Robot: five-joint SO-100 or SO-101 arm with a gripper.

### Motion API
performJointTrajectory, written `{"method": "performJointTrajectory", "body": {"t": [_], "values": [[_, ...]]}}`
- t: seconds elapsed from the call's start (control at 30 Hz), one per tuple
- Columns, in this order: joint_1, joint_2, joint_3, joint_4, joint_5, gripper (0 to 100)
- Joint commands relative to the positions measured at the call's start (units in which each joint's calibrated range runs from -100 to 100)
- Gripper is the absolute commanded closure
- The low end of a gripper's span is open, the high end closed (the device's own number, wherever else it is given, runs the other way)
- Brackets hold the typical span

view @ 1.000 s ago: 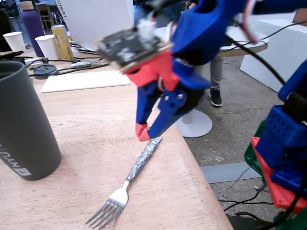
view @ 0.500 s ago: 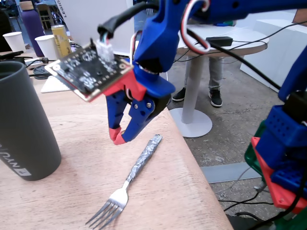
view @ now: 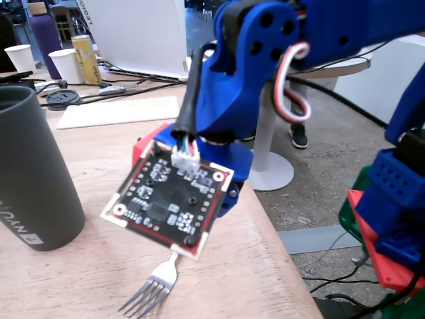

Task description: Grab the fork and place it in gray glass

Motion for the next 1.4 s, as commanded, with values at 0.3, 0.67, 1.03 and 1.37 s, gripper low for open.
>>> {"method": "performJointTrajectory", "body": {"t": [0.3,0.67,1.03,1.37], "values": [[1.7,-0.5,-0.2,-0.1,-0.4,75],[8.1,5.1,-1.3,-0.5,-0.4,57],[16.7,8.7,-3.7,-0.7,-0.4,57],[14.4,23.0,-18.9,-0.7,-0.4,57]]}}
